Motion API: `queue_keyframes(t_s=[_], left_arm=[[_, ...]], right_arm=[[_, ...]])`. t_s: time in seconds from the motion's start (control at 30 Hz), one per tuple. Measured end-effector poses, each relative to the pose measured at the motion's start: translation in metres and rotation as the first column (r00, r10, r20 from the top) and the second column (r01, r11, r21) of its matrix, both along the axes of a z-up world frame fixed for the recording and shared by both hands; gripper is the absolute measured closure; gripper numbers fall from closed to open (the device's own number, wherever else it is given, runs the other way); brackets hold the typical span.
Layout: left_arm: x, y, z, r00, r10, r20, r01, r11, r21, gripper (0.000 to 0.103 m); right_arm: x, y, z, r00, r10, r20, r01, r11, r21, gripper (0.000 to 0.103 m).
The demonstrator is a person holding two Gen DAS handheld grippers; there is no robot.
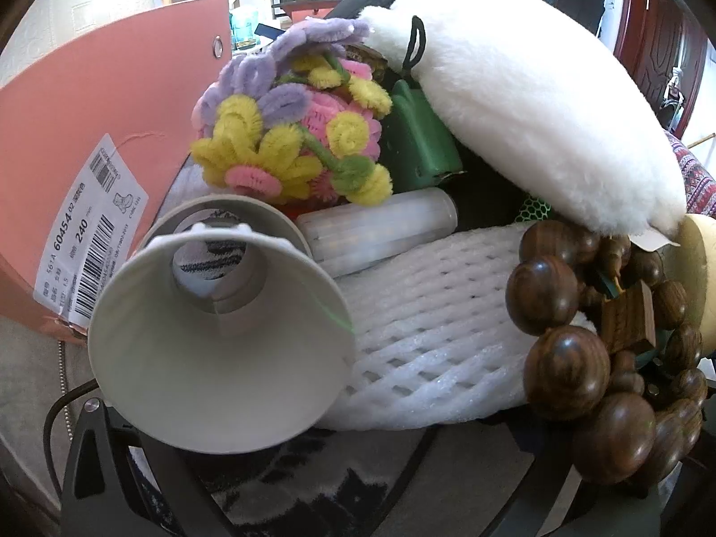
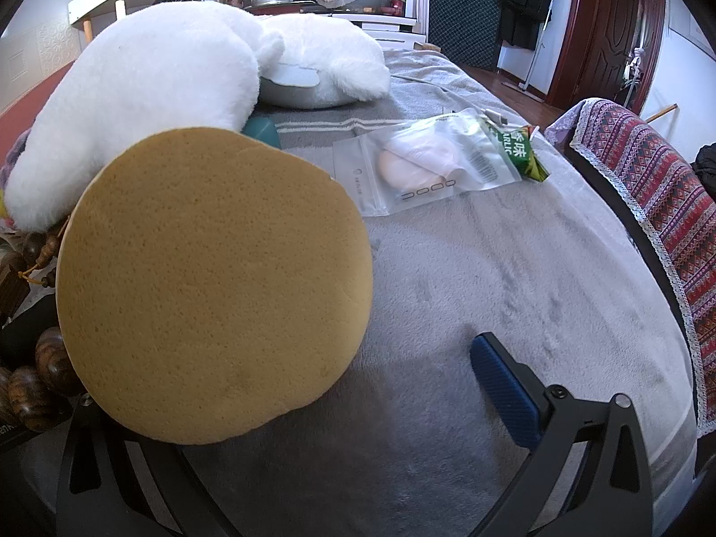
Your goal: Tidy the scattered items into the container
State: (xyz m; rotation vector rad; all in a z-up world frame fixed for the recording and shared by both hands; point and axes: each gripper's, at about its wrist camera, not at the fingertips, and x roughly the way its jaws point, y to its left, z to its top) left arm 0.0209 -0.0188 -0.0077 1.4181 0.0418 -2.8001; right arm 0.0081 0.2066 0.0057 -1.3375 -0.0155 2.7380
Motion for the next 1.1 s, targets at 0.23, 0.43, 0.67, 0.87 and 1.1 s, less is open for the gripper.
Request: queue_keyframes(t_s=[0.23, 0.43, 0.67, 0.87, 1.1], left_arm=[[0.010, 0.010, -0.001, 1.000, 0.000, 0.000, 0.000, 1.000, 0.000, 0.000], [0.011, 0.019, -0.002, 1.000, 0.000, 0.000, 0.000, 1.000, -0.001, 0.000], [0.003, 0.023, -0.003, 1.000, -0.001, 0.000, 0.001, 1.000, -0.001, 0.000], [-0.001, 0.026, -0.003, 1.000, -0.001, 0.000, 0.001, 1.000, -0.001, 0.000], [0.000, 0.029, -0.003, 1.000, -0.001, 0.001, 0.001, 1.000, -0.002, 0.000]], right_arm=[[0.000, 0.001, 0.000, 1.000, 0.000, 0.000, 0.000, 1.000, 0.001, 0.001], [0.000, 0.000, 0.000, 1.000, 0.000, 0.001, 0.000, 1.000, 0.000, 0.000], [0.000, 0.000, 0.000, 1.000, 0.000, 0.000, 0.000, 1.000, 0.000, 0.000], [0.000, 0.000, 0.000, 1.000, 0.000, 0.001, 0.000, 1.000, -0.001, 0.000], [-0.001, 0.000, 0.000, 1.000, 0.000, 0.001, 0.000, 1.000, 0.000, 0.000]])
